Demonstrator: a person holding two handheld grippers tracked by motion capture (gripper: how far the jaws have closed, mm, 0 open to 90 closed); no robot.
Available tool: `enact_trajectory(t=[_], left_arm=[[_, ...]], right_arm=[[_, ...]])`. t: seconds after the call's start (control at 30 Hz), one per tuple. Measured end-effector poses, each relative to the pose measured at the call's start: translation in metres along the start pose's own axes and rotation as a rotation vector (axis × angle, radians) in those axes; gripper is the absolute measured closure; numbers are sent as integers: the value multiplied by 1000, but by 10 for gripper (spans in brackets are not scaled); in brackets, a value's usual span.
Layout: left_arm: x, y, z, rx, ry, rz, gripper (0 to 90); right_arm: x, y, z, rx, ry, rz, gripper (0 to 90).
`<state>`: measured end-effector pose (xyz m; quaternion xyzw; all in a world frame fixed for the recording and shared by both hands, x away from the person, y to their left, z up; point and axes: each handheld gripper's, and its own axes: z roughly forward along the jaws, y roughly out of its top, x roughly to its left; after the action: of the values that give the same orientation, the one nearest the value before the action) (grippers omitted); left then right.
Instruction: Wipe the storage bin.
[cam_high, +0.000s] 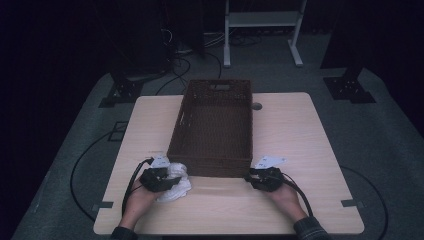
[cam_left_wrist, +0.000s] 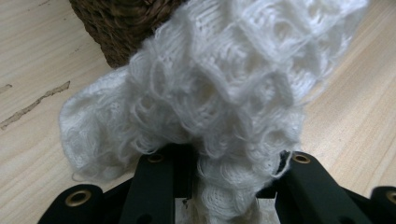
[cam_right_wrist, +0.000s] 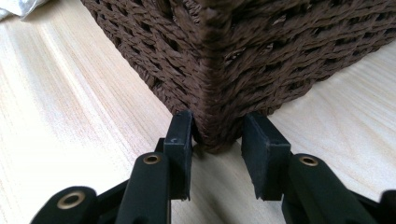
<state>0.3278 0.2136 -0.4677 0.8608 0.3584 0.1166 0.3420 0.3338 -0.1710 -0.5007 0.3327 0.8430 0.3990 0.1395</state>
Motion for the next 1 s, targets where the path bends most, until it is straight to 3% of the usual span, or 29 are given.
enact_trajectory(t=[0.27,0.5,0.77,1.0], left_arm=[[-5,9,-19,-69,10,16,668],[-9,21,-41,-164,3,18,668],[-17,31,-50,-213,-14,43,668],[-18,32,-42,-201,-26,47,671]], right_arm=[[-1,0,0,-2,4,-1,634],[-1,0,0,-2,4,1,634],[-1,0,0,-1,5,2,635],[-1,0,0,-1,5,1,635]])
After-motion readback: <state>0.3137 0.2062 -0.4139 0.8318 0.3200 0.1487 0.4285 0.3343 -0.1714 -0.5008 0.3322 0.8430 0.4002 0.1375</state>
